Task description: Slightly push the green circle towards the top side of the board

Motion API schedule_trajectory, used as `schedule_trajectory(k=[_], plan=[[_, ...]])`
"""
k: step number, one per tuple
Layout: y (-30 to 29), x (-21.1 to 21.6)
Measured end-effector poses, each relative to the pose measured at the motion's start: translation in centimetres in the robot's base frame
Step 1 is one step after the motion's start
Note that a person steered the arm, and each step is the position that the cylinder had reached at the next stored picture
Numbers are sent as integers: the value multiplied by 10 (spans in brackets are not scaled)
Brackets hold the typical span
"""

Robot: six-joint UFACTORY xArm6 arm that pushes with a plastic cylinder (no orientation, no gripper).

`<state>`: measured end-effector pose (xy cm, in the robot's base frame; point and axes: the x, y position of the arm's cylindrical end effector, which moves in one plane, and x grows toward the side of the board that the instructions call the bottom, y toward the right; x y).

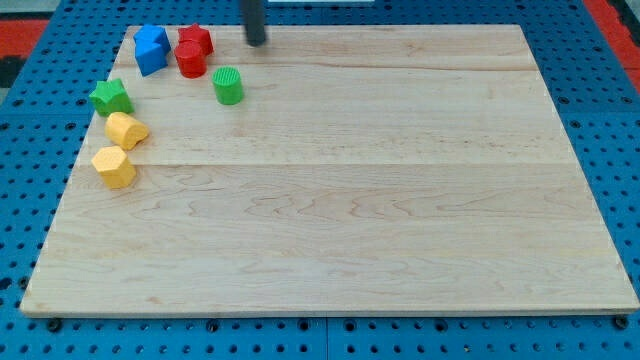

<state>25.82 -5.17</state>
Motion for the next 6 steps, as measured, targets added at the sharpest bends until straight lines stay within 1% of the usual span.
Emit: schedule_trajectory(k=[1, 2, 3, 4, 5, 6], plan=[[0, 111], [-85, 98], [-85, 47], [-86, 92], [-86, 167], [-74, 245]])
